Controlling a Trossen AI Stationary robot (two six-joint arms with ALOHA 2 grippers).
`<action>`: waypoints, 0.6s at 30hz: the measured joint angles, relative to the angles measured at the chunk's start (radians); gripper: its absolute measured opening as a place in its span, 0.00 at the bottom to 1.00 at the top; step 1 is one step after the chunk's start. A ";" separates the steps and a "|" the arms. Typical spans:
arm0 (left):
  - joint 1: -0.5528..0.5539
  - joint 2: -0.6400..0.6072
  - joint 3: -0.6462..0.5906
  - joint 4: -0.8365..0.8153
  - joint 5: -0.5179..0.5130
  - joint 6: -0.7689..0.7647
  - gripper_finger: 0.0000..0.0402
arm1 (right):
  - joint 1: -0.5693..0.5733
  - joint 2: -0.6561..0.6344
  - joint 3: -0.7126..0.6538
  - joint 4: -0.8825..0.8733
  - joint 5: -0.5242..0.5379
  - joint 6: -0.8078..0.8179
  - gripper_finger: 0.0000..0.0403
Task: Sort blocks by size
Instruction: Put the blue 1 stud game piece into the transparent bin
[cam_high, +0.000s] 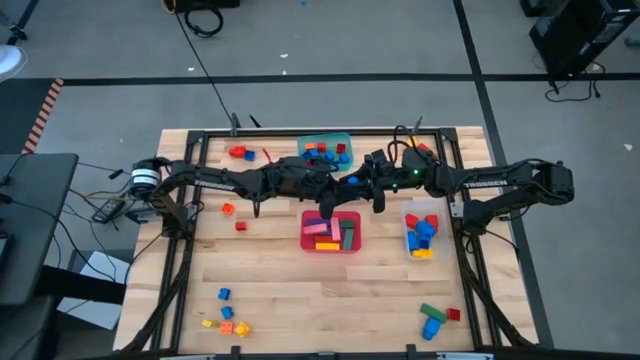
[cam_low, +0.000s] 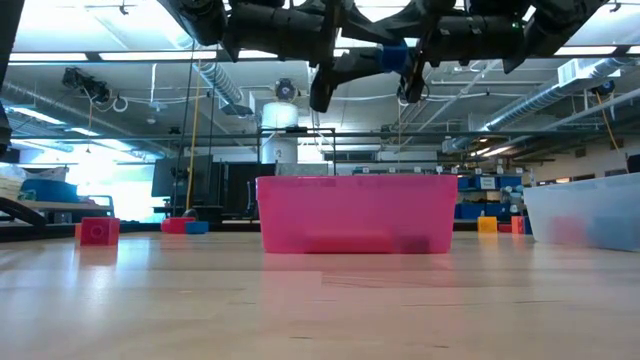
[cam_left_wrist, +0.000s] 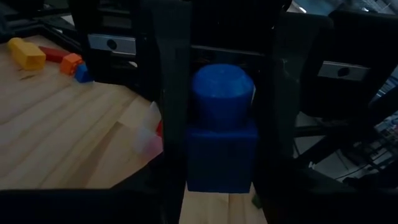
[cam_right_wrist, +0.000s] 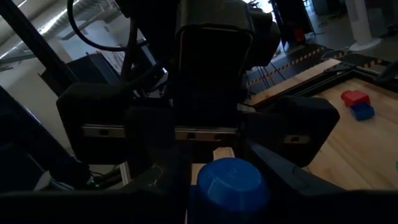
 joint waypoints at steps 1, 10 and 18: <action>0.000 0.000 0.000 -0.001 -0.001 0.000 0.44 | 0.000 0.000 0.000 -0.001 -0.001 0.000 0.37; 0.000 0.000 0.000 -0.004 -0.010 0.000 0.56 | 0.000 0.000 0.000 -0.008 -0.004 0.001 0.37; 0.001 0.000 -0.001 -0.004 -0.011 0.084 0.63 | -0.015 0.000 0.000 -0.029 -0.006 0.001 0.37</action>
